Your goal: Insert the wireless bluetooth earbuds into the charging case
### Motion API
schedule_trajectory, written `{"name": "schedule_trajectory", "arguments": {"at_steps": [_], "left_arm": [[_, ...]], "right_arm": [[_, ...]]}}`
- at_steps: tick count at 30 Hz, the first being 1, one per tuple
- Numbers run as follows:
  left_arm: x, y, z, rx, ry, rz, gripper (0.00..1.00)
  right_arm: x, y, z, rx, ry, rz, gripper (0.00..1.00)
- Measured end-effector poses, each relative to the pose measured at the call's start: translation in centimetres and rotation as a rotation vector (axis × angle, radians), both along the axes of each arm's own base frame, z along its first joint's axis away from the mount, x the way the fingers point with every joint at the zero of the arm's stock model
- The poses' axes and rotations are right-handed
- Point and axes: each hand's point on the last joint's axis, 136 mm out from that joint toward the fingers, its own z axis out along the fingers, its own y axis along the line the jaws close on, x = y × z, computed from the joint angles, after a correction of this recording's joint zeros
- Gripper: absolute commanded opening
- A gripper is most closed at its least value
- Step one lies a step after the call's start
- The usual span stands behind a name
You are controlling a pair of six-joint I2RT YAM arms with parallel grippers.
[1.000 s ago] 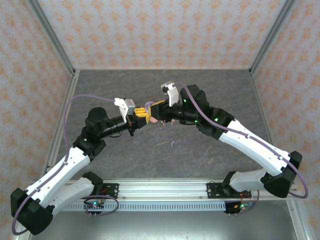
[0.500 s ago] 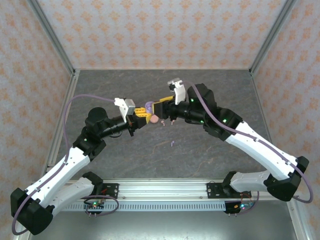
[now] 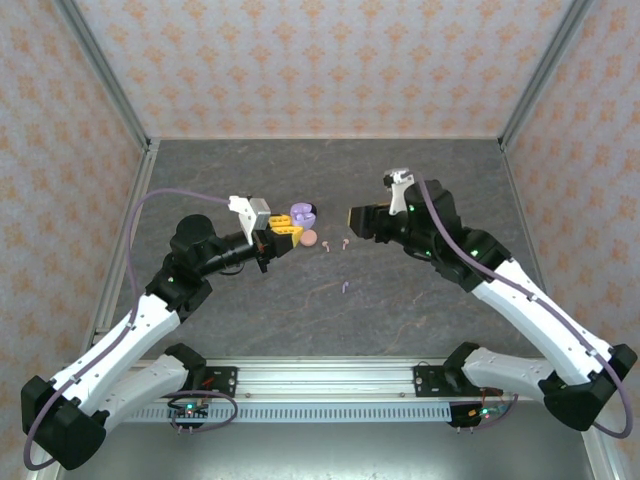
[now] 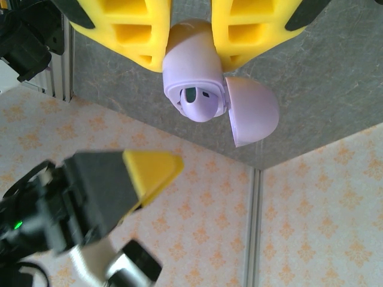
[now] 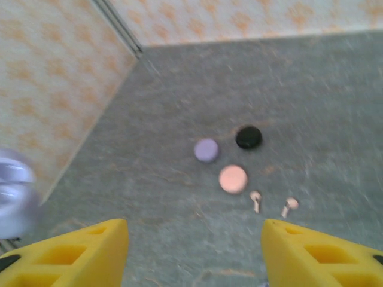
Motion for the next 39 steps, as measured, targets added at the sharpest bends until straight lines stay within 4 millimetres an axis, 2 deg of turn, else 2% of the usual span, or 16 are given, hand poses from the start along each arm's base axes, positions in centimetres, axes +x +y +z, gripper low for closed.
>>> {"name": "schedule_trajectory", "arguments": {"at_steps": [6,13,20,26,39], "left_arm": [[0.0,0.0,0.0,0.001,-0.002,0.000,0.00],[0.0,0.0,0.0,0.003,0.000,0.000,0.00],[0.0,0.0,-0.3,0.012,0.005,0.000,0.00],[0.0,0.0,-0.4,0.014,0.010,0.000,0.00],[-0.1,0.1,-0.4,0.016,0.013,0.003,0.00]], "right_arm": [[0.2,-1.0,-7.0,-0.083,0.154,-0.056,0.65],[-0.2,-0.9,-14.2,-0.163,0.330,-0.077,0.65],[-1.1,-0.1,-20.9,-0.200,0.518,-0.073,0.58],[-1.4,1.1,-24.1,-0.194,0.621,-0.058,0.52],[-1.6,2.5,-27.8,-0.186,0.720,-0.037,0.39]]}}
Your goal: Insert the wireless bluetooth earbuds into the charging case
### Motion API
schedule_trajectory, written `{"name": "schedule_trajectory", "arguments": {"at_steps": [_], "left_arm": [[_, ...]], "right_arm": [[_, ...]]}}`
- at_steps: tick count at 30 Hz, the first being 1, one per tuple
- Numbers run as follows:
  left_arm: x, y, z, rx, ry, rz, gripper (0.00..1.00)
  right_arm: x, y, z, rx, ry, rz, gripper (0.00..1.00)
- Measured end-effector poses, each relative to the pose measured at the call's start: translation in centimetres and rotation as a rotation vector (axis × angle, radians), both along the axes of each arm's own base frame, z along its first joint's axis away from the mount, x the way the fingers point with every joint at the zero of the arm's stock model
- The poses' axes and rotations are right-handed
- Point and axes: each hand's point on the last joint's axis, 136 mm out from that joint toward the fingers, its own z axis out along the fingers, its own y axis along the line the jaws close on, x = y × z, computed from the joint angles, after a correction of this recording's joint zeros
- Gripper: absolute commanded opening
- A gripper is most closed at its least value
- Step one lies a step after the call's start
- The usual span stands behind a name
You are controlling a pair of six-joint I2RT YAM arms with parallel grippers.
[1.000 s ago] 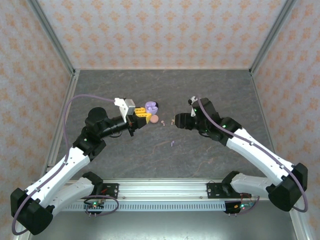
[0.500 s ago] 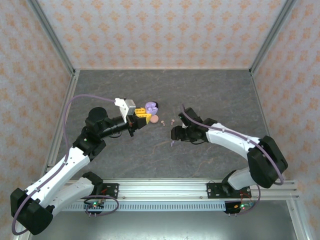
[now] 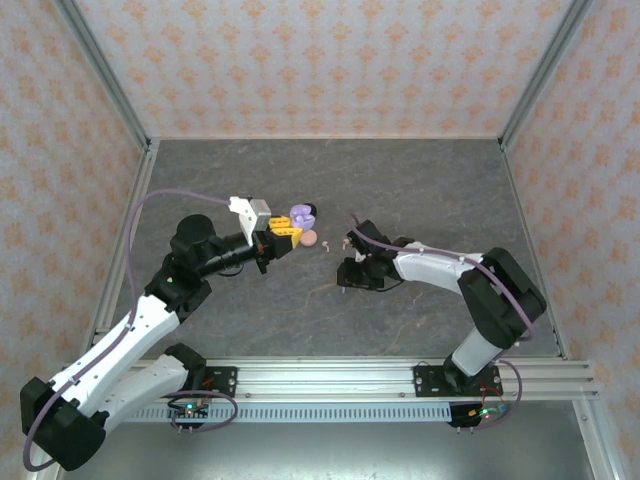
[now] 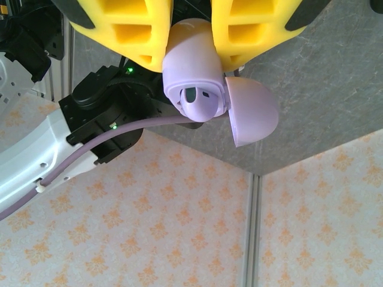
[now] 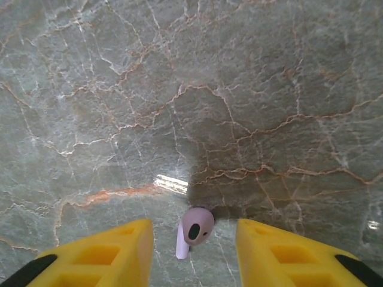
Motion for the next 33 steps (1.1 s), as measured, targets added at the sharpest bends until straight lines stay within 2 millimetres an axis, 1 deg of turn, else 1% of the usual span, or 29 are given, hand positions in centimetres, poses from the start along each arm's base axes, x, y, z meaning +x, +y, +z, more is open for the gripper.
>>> {"name": "schedule_trajectory", "arguments": {"at_steps": [7,19,22,27,30,32,33], "left_arm": [[-0.1,0.1,0.0,0.002,0.003,0.004,0.00],[-0.1,0.1,0.0,0.001,0.001,0.005,0.00],[-0.1,0.2,0.1,0.000,-0.002,0.006,0.00],[-0.1,0.2,0.2,-0.001,-0.003,0.008,0.00],[-0.1,0.2,0.2,-0.001,-0.003,0.008,0.00],[-0.1,0.2,0.2,-0.001,-0.003,0.008,0.00],[-0.1,0.2,0.2,-0.001,-0.003,0.008,0.00]], "right_arm": [[0.2,0.3,-0.7,0.004,0.009,-0.001,0.30],[0.3,0.3,-0.8,0.001,0.015,0.000,0.18],[0.3,0.3,-0.7,0.002,0.011,0.004,0.16],[0.4,0.4,-0.7,0.003,0.008,0.008,0.16],[0.4,0.4,-0.3,0.006,-0.004,0.017,0.16],[0.5,0.4,0.6,0.016,-0.027,0.024,0.16],[0.6,0.5,1.3,0.027,-0.046,0.027,0.16]]}}
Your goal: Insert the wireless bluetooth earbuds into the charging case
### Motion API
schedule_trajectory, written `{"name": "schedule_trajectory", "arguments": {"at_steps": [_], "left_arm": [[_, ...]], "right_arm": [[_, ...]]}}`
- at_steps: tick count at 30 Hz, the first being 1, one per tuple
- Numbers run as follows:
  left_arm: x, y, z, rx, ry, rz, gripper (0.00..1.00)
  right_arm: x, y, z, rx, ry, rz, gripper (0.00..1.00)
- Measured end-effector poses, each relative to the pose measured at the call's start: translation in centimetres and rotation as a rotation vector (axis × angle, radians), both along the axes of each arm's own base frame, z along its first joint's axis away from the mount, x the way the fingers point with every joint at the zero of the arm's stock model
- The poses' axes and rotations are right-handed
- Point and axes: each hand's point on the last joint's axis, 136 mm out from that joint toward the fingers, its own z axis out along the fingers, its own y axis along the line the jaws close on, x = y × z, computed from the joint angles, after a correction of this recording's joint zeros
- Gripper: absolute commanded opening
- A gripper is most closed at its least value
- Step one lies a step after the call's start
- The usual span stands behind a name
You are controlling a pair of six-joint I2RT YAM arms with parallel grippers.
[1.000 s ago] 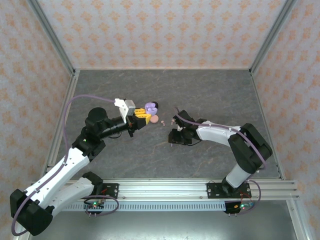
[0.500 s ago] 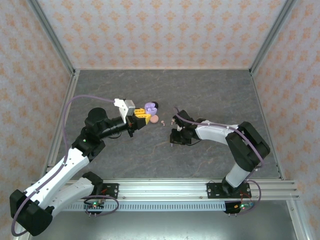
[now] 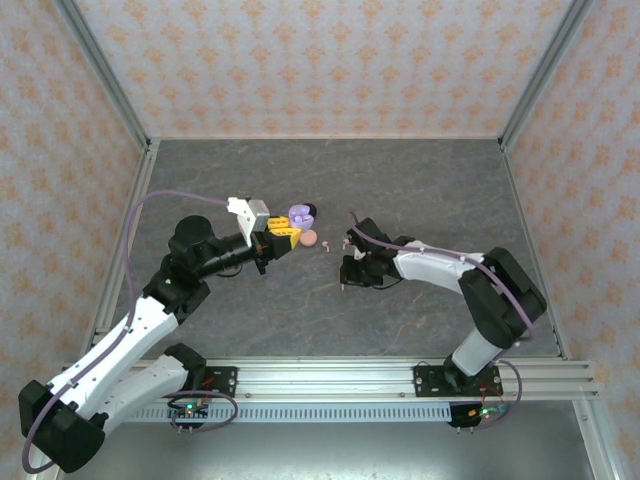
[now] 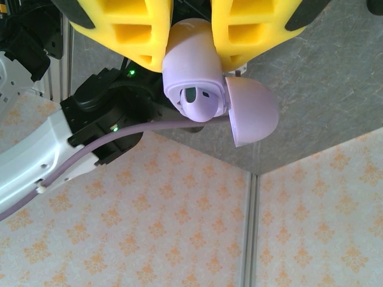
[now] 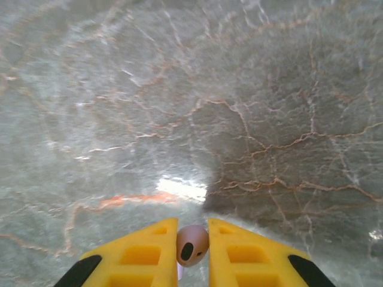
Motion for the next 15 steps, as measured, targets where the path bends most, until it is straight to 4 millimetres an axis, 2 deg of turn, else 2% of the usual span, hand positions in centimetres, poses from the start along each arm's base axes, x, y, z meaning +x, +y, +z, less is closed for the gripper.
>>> {"name": "schedule_trajectory", "arguments": {"at_steps": [5,15], "left_arm": [[0.0,0.0,0.1,-0.002,0.000,0.000,0.00],[-0.1,-0.2,1.0,-0.036,-0.018,-0.014,0.00]], "right_arm": [[0.6,0.5,5.6,0.097,-0.144,0.025,0.16],[0.1,0.1,21.4,0.355,-0.569,0.082,0.16]]}}
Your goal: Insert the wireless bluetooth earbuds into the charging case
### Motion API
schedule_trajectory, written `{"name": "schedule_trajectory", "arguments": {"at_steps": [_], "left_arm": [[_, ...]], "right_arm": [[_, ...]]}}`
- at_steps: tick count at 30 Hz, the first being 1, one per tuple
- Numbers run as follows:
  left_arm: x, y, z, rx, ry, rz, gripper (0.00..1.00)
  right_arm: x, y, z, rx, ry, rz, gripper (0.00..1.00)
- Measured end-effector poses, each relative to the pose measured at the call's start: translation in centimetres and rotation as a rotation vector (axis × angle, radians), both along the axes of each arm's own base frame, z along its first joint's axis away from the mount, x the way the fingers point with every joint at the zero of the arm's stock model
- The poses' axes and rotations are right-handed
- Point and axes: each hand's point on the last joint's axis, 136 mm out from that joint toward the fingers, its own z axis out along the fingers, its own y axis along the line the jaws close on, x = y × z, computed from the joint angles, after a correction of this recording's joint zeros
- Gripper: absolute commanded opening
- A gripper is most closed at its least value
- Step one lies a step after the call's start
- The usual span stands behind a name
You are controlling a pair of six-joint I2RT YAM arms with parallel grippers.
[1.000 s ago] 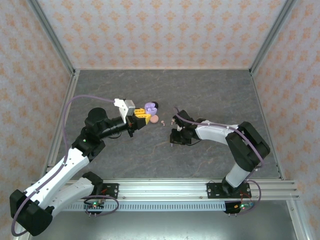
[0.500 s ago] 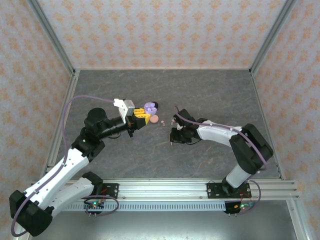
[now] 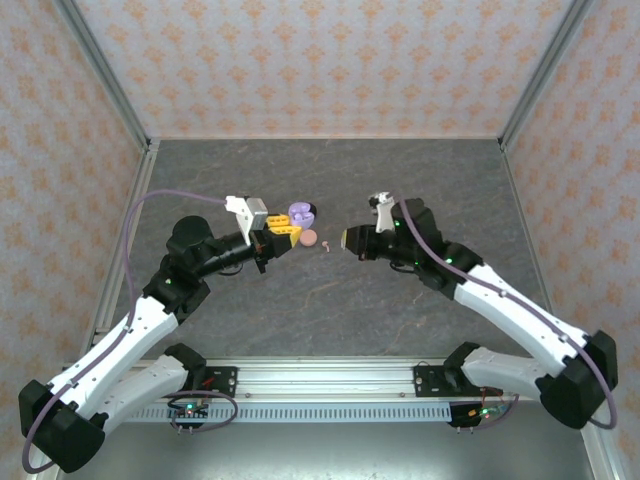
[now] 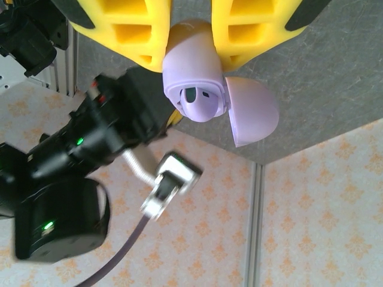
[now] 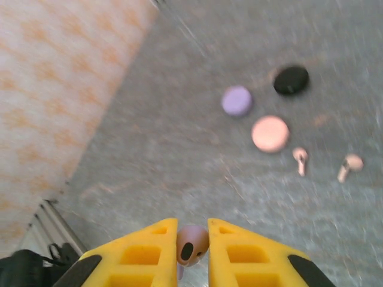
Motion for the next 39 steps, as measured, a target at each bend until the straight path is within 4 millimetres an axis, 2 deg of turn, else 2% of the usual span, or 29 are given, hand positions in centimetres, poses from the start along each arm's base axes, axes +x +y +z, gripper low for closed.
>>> {"name": "schedule_trajectory", "arguments": {"at_steps": [3,8,14,18,22,29,39], "left_arm": [[0.0,-0.1,0.1,-0.003,-0.002,-0.009,0.00],[-0.1,-0.4,0.0,-0.004,-0.002,-0.026,0.00],[-0.3,-0.8,0.0,-0.006,-0.004,-0.044,0.00],[-0.4,-0.9,0.0,-0.007,-0.004,-0.053,0.00],[-0.5,-0.9,0.1,-0.012,-0.004,-0.059,0.00],[-0.7,-1.1,0.1,-0.012,-0.004,-0.068,0.00],[-0.9,-1.3,0.1,-0.012,-0.004,-0.076,0.00]], "right_arm": [[-0.6,0.0,4.1,0.070,-0.104,0.027,0.16],[-1.3,0.4,8.8,0.165,-0.227,0.076,0.16],[-2.4,1.7,12.5,0.249,-0.345,0.139,0.16],[-3.5,2.7,14.1,0.278,-0.416,0.188,0.16],[-4.0,3.8,14.5,0.276,-0.461,0.216,0.16],[-3.1,5.1,12.9,0.226,-0.464,0.216,0.16],[-2.1,5.4,12.0,0.185,-0.472,0.192,0.16]]}}
